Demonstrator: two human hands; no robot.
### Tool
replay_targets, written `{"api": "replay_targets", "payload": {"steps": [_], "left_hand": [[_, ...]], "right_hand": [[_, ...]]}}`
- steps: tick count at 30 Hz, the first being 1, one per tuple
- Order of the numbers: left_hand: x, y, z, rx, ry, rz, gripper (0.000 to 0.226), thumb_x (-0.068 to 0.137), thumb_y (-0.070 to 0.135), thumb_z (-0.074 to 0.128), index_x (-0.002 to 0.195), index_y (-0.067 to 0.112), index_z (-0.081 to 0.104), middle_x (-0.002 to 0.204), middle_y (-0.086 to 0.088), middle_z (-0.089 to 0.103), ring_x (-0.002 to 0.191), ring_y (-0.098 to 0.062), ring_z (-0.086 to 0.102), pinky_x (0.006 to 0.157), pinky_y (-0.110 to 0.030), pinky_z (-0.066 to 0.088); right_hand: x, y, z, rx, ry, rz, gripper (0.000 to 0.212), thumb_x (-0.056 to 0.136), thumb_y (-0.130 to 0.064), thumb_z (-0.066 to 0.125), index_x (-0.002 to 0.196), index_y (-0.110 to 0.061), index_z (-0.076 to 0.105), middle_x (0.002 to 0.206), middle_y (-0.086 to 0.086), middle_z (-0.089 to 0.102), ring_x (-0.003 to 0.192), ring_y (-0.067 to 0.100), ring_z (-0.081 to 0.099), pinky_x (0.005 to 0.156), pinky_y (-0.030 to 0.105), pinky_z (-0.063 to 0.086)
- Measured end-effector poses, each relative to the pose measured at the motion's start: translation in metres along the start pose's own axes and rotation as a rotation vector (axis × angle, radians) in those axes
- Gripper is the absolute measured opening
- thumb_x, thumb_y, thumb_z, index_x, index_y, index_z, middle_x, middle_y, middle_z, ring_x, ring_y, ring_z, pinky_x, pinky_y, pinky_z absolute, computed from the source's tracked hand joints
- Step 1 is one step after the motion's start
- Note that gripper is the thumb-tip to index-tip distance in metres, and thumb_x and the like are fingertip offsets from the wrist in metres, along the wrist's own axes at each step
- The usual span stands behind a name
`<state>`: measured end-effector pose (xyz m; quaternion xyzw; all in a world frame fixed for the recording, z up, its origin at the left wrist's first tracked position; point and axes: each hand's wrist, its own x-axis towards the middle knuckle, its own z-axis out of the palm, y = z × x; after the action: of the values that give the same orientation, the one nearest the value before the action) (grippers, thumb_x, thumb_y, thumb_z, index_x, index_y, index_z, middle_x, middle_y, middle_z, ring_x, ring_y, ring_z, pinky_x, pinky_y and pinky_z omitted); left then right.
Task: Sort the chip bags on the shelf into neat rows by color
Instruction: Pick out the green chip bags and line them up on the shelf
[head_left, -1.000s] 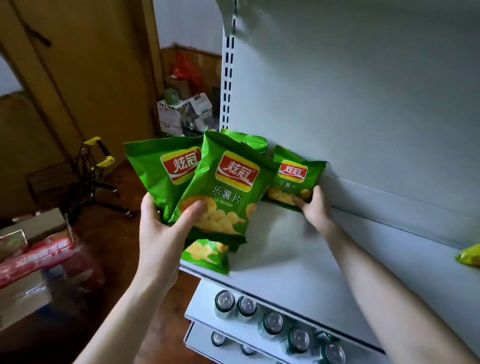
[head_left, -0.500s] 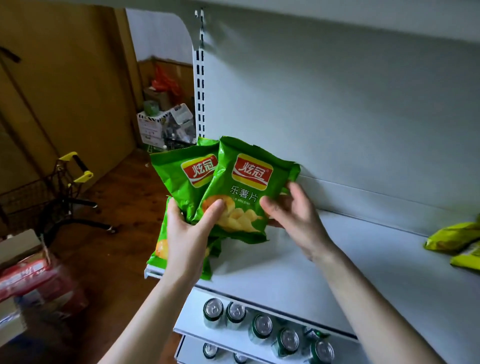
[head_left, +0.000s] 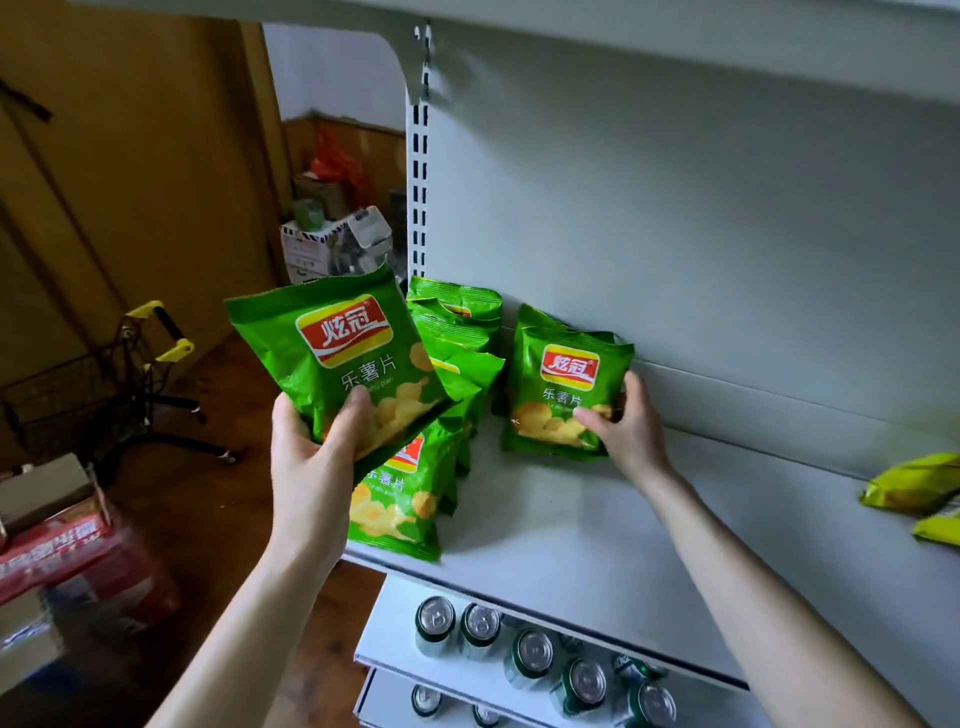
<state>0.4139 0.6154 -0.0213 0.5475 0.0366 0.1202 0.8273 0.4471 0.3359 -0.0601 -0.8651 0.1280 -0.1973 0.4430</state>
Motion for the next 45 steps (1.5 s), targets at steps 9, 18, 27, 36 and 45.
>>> {"api": "replay_targets", "payload": {"steps": [9, 18, 27, 36, 45], "left_hand": [[0.008, 0.010, -0.011, -0.012, -0.077, -0.024, 0.032, 0.075, 0.018, 0.068, 0.104, 0.019, 0.055, 0.102, -0.010, 0.067, 0.083, -0.016, 0.069, 0.071, -0.025, 0.057], [0.012, 0.008, -0.010, 0.024, -0.150, -0.061, 0.042, 0.068, 0.029, 0.073, 0.106, 0.019, 0.058, 0.107, -0.012, 0.069, 0.096, -0.027, 0.068, 0.081, -0.035, 0.057], [0.002, 0.005, 0.018, 0.027, -0.307, -0.101, 0.033, 0.073, 0.019, 0.076, 0.101, 0.014, 0.058, 0.092, -0.001, 0.073, 0.085, -0.019, 0.070, 0.067, -0.025, 0.056], [-0.019, -0.021, 0.066, 0.103, -0.577, -0.116, 0.033, 0.073, 0.021, 0.067, 0.103, 0.016, 0.055, 0.097, -0.006, 0.070, 0.089, -0.021, 0.067, 0.069, -0.022, 0.055], [-0.065, -0.138, 0.032, 1.048, -0.806, 0.796, 0.028, 0.091, 0.039, 0.043, 0.105, 0.017, 0.053, 0.107, -0.007, 0.065, 0.103, -0.029, 0.063, 0.079, -0.039, 0.054]], "right_hand": [[0.015, 0.011, 0.039, -0.028, 0.128, 0.012, 0.048, 0.072, -0.006, 0.077, 0.110, 0.002, 0.048, 0.108, 0.018, 0.059, 0.097, 0.029, 0.057, 0.074, 0.025, 0.038], [0.012, 0.009, 0.055, -0.082, 0.186, 0.087, 0.051, 0.073, -0.012, 0.076, 0.109, 0.008, 0.045, 0.109, 0.025, 0.057, 0.102, 0.035, 0.055, 0.076, 0.029, 0.035], [-0.011, -0.030, -0.007, 0.236, 0.333, 0.082, 0.031, 0.085, -0.012, 0.064, 0.112, -0.001, 0.055, 0.103, 0.017, 0.063, 0.085, 0.016, 0.059, 0.072, 0.010, 0.043], [-0.063, -0.089, -0.056, 0.441, -0.277, -0.019, 0.027, 0.072, -0.016, 0.068, 0.097, -0.019, 0.057, 0.089, 0.002, 0.069, 0.080, 0.013, 0.066, 0.073, 0.033, 0.056], [-0.029, 0.002, -0.049, 0.102, 0.164, 0.106, 0.029, 0.076, -0.010, 0.074, 0.091, -0.011, 0.049, 0.087, 0.029, 0.063, 0.071, 0.026, 0.058, 0.065, 0.046, 0.049]]}}
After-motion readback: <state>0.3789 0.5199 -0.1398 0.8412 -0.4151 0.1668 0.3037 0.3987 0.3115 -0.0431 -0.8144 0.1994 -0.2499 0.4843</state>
